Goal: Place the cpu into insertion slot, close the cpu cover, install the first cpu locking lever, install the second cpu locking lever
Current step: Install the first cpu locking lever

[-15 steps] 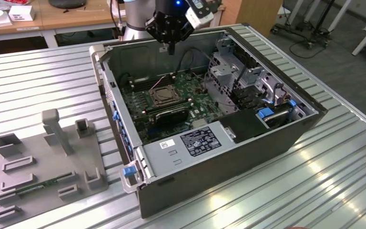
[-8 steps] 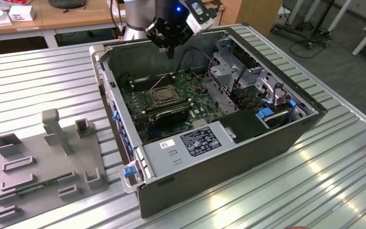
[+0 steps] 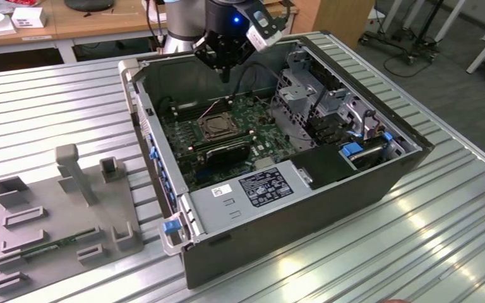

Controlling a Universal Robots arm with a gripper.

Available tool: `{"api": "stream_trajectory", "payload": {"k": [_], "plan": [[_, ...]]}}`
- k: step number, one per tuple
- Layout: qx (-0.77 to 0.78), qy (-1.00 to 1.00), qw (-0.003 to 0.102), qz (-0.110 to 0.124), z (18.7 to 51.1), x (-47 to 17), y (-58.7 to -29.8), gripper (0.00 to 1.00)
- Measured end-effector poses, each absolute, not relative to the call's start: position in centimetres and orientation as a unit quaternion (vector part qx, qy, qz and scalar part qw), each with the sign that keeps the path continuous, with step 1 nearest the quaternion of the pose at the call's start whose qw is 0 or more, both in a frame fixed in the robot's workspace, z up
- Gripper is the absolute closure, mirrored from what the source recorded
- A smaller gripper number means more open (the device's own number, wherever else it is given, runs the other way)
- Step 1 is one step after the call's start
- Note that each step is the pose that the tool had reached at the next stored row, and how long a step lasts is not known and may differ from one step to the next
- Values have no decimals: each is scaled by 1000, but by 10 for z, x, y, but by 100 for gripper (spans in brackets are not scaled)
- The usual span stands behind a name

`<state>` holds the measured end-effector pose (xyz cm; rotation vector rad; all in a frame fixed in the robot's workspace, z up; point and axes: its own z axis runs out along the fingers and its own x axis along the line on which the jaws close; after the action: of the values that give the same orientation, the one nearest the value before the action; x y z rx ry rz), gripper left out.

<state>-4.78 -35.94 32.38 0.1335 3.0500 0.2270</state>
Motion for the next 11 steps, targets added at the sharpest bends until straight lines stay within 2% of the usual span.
{"api": "stream_trajectory", "payload": {"k": [11], "plan": [[44, 996, 40, 74, 312, -48, -359, 89]]}}
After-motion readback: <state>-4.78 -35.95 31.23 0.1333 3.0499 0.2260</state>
